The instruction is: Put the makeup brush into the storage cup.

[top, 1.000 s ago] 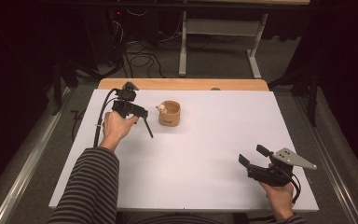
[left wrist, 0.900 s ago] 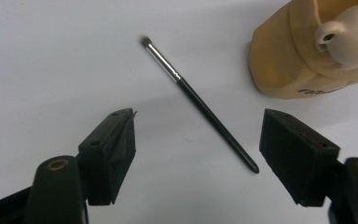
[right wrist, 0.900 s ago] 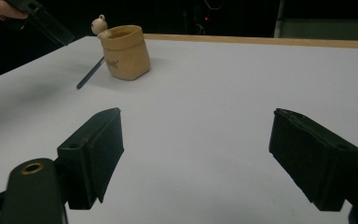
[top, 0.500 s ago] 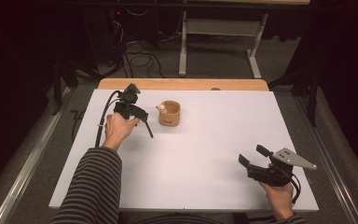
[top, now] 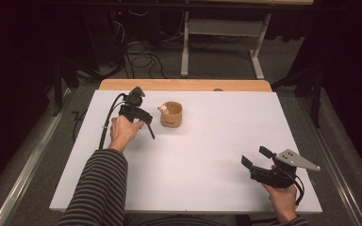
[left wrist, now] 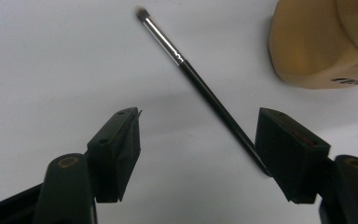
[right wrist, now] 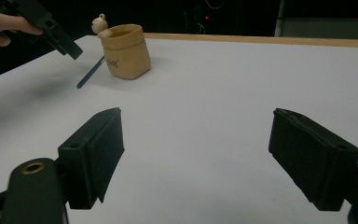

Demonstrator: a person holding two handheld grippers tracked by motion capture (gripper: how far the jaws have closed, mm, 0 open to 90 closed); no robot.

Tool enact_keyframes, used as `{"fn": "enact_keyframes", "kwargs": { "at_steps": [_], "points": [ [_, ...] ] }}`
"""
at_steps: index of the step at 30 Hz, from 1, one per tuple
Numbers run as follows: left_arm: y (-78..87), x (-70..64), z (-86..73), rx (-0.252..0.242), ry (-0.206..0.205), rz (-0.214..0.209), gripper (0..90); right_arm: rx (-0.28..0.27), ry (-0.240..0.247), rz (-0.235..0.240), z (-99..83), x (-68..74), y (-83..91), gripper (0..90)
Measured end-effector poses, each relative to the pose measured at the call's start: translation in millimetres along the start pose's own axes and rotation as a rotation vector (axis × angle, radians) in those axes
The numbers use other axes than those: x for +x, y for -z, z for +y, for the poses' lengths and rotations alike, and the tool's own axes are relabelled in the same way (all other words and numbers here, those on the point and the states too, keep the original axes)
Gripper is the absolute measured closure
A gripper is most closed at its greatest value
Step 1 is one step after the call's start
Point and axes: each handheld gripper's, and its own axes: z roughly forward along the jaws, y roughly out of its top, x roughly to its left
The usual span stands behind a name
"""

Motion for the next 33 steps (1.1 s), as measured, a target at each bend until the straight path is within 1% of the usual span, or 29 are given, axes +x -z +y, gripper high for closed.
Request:
{"fn": "enact_keyframes", "kwargs": {
  "at_steps": [7, 19, 22, 30, 33],
  "points": [
    [-11.5, -6.8, -0.4, 0.018, -0.017, 0.012, 34.1, 0.002, -0.002, 0.0, -0.1, -0.4, 0.1, 19.3],
    [-23.6, -10.6, -2.0, 0.022, -0.004, 0.011, 38.5, 0.006, -0.004, -0.001, -0.2, -0.5, -0.1, 19.4],
    [-27.8, -10.4, -3.0, 0.024, -0.007, 0.014, 39.1, 0.006, -0.005, -0.001, -0.2, -0.8, 0.1, 19.5],
    [-30.2, -12.7, -2.9, 0.012, -0.016, 0.013, 44.0, 0.007, -0.004, -0.003, -0.4, -1.4, 0.3, 19.7],
    [-31.9, -12.9, -3.3, 0.01, -0.019, 0.021, 46.4, 0.01, -0.002, -0.003, -0.5, -1.5, 0.1, 19.8]
  ]
}}
